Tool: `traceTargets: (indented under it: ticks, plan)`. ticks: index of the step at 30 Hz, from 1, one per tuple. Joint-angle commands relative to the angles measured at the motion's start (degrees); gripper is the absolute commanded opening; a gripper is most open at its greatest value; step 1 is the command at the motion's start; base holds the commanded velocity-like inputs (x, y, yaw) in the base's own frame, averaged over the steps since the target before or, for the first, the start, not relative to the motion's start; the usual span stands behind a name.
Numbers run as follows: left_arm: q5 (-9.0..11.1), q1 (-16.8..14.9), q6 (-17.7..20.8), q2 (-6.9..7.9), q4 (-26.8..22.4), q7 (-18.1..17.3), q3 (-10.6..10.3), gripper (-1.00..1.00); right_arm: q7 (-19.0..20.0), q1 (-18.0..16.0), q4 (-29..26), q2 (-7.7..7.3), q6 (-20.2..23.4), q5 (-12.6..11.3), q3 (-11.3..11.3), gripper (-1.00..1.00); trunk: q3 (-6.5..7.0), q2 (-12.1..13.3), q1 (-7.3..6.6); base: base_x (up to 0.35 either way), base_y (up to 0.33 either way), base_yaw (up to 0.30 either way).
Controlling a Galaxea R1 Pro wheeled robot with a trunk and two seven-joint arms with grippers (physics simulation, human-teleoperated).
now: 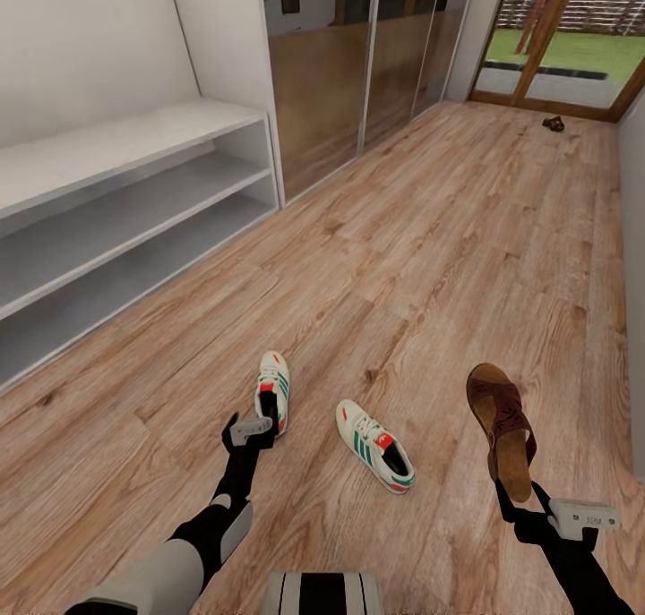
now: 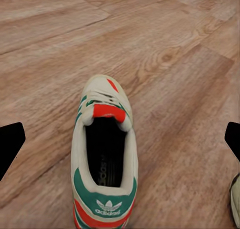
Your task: Pick up the two gym shoes and the two sandals from the corridor floor and place them onto the hallstand (shoe rack) in the corridor, making sure they are on the rack and not on the floor. Arrange them so the two gym shoes are next to each other and the two sandals are next to each other.
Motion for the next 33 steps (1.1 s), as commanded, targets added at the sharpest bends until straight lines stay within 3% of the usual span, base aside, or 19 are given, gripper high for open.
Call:
traceTargets:
  ticks: [1, 8, 33]
  plan:
    - [0.0, 0.0, 0.0, 0.0, 0.0, 0.0, 0.0, 1.0, 0.0, 0.0, 0.0, 0.0, 0.0, -0.2, 0.0, -1.0, -0.09, 0.0, 0.0, 0.0, 0.0, 0.0]
    - [-0.1, -1.0, 0.2, -1.22, -0.1, -0.1, 0.0, 1.0, 0.0, 0.0, 0.0, 0.0, 0.0, -0.2, 0.0, -1.0, -0.71, 0.0, 0.0, 0.0, 0.0, 0.0]
    - [0.0, -2.6, 0.3, -1.1, 0.0, 0.0, 0.1, 1.0, 0.0, 0.0, 0.1, 0.0, 0.0, -0.1, 0.0, -1.0, -2.92, 0.0, 0.0, 0.0, 0.0, 0.0]
